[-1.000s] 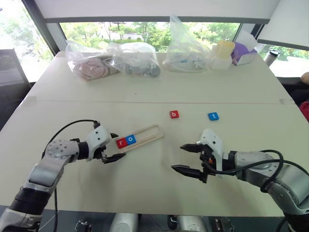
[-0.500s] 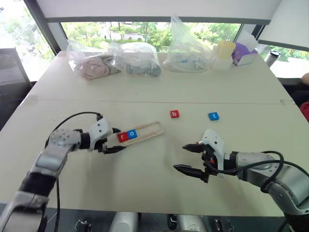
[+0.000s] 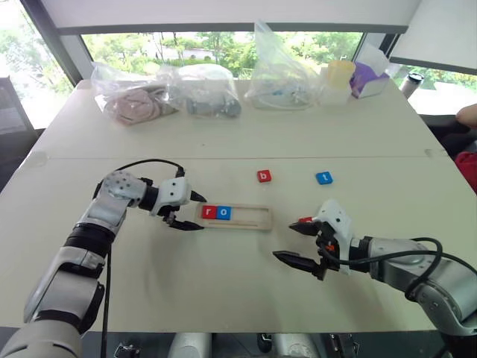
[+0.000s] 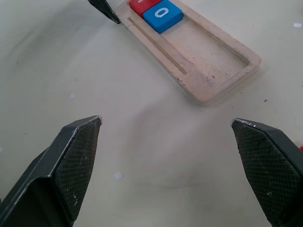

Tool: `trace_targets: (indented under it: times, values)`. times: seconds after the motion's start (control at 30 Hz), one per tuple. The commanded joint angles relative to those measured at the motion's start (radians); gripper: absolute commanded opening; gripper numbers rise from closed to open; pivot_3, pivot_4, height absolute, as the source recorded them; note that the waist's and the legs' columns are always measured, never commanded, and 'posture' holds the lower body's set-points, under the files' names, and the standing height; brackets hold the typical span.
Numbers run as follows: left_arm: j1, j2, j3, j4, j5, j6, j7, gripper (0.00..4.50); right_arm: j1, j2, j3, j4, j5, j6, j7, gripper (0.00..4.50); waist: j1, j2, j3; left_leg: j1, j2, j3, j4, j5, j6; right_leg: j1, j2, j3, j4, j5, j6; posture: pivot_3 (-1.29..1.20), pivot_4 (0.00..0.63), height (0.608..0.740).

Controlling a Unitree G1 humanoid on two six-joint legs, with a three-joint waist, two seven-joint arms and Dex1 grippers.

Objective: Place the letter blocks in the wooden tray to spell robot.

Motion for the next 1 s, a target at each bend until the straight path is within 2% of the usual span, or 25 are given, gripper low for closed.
trace_targets:
  times: [0.03,0.07,0.13,0.17,0.27,0.43,0.53,0.6,0.83,1.0]
  values:
    - [0.015,0.007,0.015,-0.013,0.013,0.008,0.016,3.13,-0.010,0.002,-0.026,-0.025,0.005,-0.008,-0.002,4.50,0.000,0.000,0.000,0.000,0.000,0.000,0.000,0.000,0.000,0.000,0.000,0.000,0.000,0.000,0.000,0.00,0.150,0.740]
    - [0.024,0.009,0.016,-0.018,0.014,0.014,0.022,3.13,-0.016,0.003,-0.023,-0.020,0.001,-0.010,-0.002,4.50,0.000,0.000,0.000,0.000,0.000,0.000,0.000,0.000,0.000,0.000,0.000,0.000,0.001,0.000,0.000,0.00,0.150,0.740]
    - [0.046,0.017,0.017,-0.036,0.014,0.031,0.025,4.19,-0.039,0.015,-0.012,0.000,-0.017,-0.025,-0.011,4.50,-0.001,0.000,0.000,0.001,0.000,0.000,0.000,0.000,0.000,0.000,0.000,0.000,0.001,0.000,0.000,0.00,0.150,0.740]
    - [0.054,0.020,0.018,-0.047,0.011,0.044,0.020,4.46,-0.050,0.021,-0.009,0.009,-0.021,-0.027,-0.014,4.50,-0.002,0.000,0.000,0.001,0.000,0.000,0.000,0.000,0.000,0.000,0.000,0.000,0.002,0.001,0.000,0.00,0.150,0.740]
    - [0.071,0.021,0.026,-0.070,0.019,0.051,0.040,4.46,-0.077,0.042,-0.001,0.028,-0.040,-0.037,-0.026,4.50,-0.002,0.000,-0.001,0.002,0.000,0.000,0.000,0.000,0.000,0.000,0.000,0.000,0.003,0.000,0.000,0.00,0.150,0.740]
    - [0.067,0.050,0.048,-0.088,0.033,0.025,0.074,4.46,-0.287,0.251,0.034,0.185,-0.150,-0.013,-0.252,4.50,-0.007,0.000,-0.001,0.003,0.000,0.000,0.001,0.000,0.000,0.000,0.000,0.001,0.007,0.001,-0.001,0.00,0.150,0.740]
    - [0.078,0.114,0.073,-0.159,0.005,0.093,0.036,4.46,-0.457,0.424,0.049,0.348,-0.221,0.085,-0.432,4.50,-0.014,-0.001,-0.001,0.002,0.001,0.000,0.001,0.002,0.000,-0.003,0.002,0.002,0.008,0.003,-0.004,0.00,0.150,0.740]
    - [0.102,0.155,0.090,-0.215,-0.026,0.163,0.013,4.46,-0.530,0.500,0.068,0.435,-0.265,0.097,-0.483,4.50,-0.012,0.000,-0.001,0.002,0.002,0.000,-0.001,0.002,0.000,-0.006,0.003,0.002,0.010,0.005,-0.008,0.00,0.150,0.740]
    - [0.237,0.278,0.197,-0.370,-0.106,0.382,0.028,4.46,-0.622,0.631,0.126,0.618,-0.392,0.069,-0.555,4.50,-0.009,0.000,0.000,-0.001,0.002,0.000,-0.004,0.002,0.000,-0.008,0.002,0.002,0.009,0.004,-0.008,0.00,0.150,0.740]
    - [0.347,0.260,0.361,-0.515,-0.176,0.509,0.211,4.46,-0.641,0.686,0.158,0.751,-0.502,0.004,-0.617,4.50,-0.009,0.000,-0.001,-0.001,0.001,0.001,-0.003,0.002,0.000,-0.008,0.000,0.002,0.009,0.004,-0.007,0.00,0.150,0.740]
